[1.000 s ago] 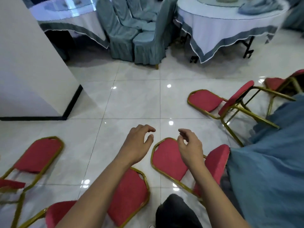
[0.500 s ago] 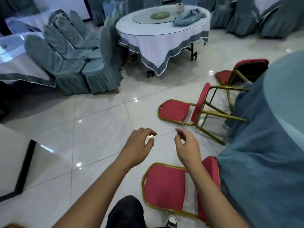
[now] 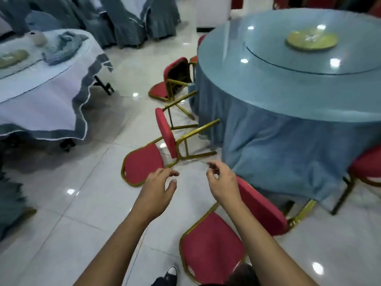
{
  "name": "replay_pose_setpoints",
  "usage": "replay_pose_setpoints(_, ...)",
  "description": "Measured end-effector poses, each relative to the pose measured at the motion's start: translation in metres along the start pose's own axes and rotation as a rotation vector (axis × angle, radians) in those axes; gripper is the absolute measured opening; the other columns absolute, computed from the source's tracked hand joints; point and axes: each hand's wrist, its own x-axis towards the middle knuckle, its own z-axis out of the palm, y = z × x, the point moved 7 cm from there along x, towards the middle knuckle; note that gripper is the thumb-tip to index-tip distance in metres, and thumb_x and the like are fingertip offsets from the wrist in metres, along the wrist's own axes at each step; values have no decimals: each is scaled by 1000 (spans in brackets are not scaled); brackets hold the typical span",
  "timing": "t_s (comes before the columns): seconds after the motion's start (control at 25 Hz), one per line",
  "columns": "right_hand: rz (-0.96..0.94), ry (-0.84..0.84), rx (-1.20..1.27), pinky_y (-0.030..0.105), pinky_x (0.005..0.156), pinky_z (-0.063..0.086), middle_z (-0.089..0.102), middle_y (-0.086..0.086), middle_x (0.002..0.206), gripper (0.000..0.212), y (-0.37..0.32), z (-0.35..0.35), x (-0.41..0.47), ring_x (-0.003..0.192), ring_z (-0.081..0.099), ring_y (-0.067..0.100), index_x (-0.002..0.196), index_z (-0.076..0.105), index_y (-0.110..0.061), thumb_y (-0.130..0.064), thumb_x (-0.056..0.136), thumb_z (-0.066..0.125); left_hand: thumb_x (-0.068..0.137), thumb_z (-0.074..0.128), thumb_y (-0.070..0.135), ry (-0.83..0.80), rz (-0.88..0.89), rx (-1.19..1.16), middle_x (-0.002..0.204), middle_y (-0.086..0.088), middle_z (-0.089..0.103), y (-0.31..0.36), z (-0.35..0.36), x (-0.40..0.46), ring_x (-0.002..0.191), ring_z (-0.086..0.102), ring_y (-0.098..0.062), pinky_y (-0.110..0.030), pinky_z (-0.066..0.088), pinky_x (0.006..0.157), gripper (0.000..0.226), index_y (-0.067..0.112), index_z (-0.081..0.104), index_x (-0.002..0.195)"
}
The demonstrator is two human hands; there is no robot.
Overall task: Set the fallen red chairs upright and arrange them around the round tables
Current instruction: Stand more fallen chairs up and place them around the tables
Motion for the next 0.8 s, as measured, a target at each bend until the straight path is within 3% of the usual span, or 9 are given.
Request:
replay_pose_setpoints(0.16, 237, 224, 8, 36, 93, 51, 68, -1, 105, 25, 33, 14, -86, 95, 63, 12, 115, 70, -18, -10, 92, 62, 102, 51, 27, -252, 161, -7, 123, 15, 55, -30, 13, -12, 117, 44, -6, -22, 33, 96, 24, 32, 60, 123)
replay_pose_setpoints(0.32, 453, 367, 5, 42, 94, 52, 69, -2, 106, 22, 80, 34, -181, 100, 64, 17, 112, 70, -18, -12, 93, 60, 101, 51, 24, -380, 286, 3, 124, 15, 52, -48, 48, -32, 116, 43, -9, -22, 32, 95, 25, 31, 60, 123)
replay_pose_setpoints(0.48, 621, 453, 43, 38, 93, 52, 66, -6, 107, 24, 121, 53, -249, 99, 62, 10, 116, 67, -23, -16, 96, 57, 99, 52, 21, -496, 305, -14, 126, 14, 51, -75, 94, -70, 116, 42, -8, -20, 31, 94, 29, 30, 60, 125)
replay_pose_setpoints(0.6, 718, 501, 42, 32, 85, 53, 68, -7, 105, 24, 164, 75, -281, 95, 63, 6, 115, 68, -24, -15, 96, 56, 100, 50, 21, -589, 280, 7, 128, 16, 49, -114, 144, -92, 116, 40, -3, -8, 29, 90, 31, 31, 58, 128)
replay_pose_setpoints(0.68, 774, 509, 43, 21, 78, 48, 68, -9, 105, 24, 215, 101, -300, 96, 61, 0, 115, 67, -25, -14, 98, 55, 99, 50, 21, -608, 269, -4, 129, 19, 46, -151, 191, -99, 115, 39, 3, -3, 29, 90, 33, 34, 55, 129)
replay_pose_setpoints(0.8, 843, 498, 64, 10, 73, 39, 66, -14, 106, 24, 316, 158, -319, 98, 58, -6, 114, 66, -29, -15, 98, 56, 98, 51, 20, -607, 247, -14, 131, 24, 42, -223, 290, -96, 118, 36, 13, -8, 33, 93, 40, 39, 48, 134)
